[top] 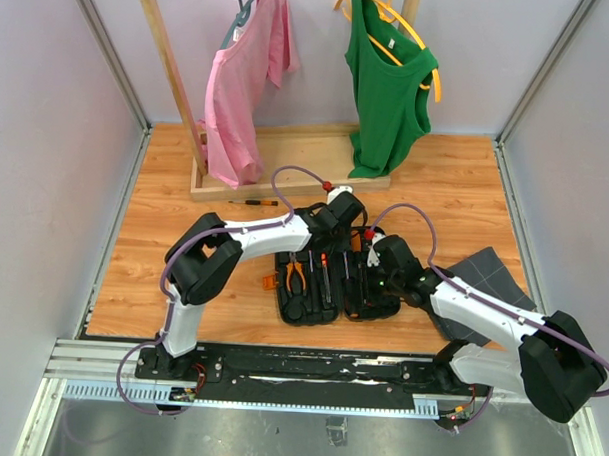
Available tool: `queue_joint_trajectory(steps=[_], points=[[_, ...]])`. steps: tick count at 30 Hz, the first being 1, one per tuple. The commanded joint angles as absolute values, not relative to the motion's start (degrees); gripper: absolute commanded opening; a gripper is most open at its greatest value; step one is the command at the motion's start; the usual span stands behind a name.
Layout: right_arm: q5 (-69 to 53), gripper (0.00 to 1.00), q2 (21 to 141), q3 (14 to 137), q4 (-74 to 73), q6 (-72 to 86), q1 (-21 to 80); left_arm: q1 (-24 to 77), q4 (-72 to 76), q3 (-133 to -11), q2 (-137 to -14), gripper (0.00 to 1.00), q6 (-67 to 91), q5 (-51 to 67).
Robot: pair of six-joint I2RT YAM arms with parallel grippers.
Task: Sort the tools into containers
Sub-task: Place the screwdriver in the storage box.
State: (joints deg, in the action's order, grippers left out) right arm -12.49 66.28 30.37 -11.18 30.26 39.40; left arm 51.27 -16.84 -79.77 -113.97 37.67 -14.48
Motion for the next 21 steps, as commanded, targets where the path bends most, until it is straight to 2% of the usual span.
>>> queue_joint_trajectory(steps=[1,8,21], points=[[-10.06,0.26,67.32,29.18,-12.05,29.19,40.45,51.94,-18.72,-81.96,-116.15,0.11,36.91,-17.13],[-9.28,0.24,68.32,29.15,-12.19,29.45,40.5,52.02,-21.67,-82.1,-117.82,0.03,37.0,-18.69],[-7.03,0.21,69.32,29.27,-13.86,29.6,40.47,52.12,-24.32,-82.17,-122.16,0.03,36.3,-17.03]])
